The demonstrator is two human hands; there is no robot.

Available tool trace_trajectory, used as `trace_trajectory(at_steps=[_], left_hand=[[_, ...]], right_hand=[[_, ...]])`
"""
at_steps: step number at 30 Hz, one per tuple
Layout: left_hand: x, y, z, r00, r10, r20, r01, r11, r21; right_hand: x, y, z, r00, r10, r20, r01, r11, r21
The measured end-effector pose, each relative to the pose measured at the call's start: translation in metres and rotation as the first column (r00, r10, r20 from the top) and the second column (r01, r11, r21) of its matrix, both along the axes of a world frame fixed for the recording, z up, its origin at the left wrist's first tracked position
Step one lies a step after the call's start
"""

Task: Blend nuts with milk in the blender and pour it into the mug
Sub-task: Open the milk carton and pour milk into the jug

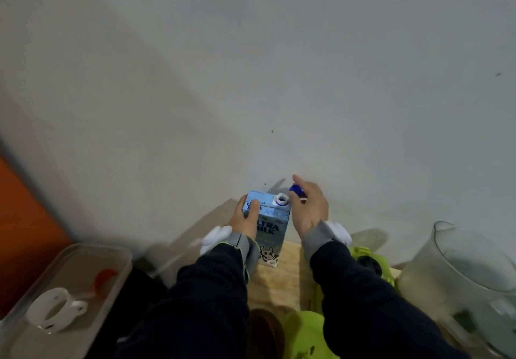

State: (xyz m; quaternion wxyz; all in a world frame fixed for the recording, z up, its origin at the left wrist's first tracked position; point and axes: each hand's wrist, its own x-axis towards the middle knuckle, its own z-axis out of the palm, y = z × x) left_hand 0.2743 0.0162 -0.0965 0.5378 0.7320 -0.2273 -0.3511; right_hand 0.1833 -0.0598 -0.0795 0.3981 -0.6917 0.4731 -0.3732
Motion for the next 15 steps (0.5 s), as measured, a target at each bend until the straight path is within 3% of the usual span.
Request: trace_trajectory(at_steps=[4, 9, 12, 15], left_hand=[[-0.001, 0.001, 0.000, 1.000, -0.014, 0.003, 0.014, 1.000, -0.007], [0.000, 0.003, 0.004, 1.000, -0.025, -0.011, 0.025, 1.000, 0.003], [0.001, 0.003, 0.004, 0.999, -0.041, 0.022, 0.040, 0.999, 0.028], [0.002, 0.004, 0.001, 1.000, -0.022, 0.015, 0.021, 0.999, 0.044]], right_hand=[[-0.004, 0.008, 0.012, 0.973, 0.116, -0.199, -0.135, 0.987, -0.083], [-0.005, 0.007, 0.015, 0.922, 0.153, -0.355, -0.184, 0.981, -0.056], [-0.002, 0.003, 0.021, 0.748, 0.076, -0.659, -0.236, 0.959, -0.158], [-0.006, 0.003, 0.029, 0.647, -0.087, -0.757, -0.169, 0.952, -0.254]])
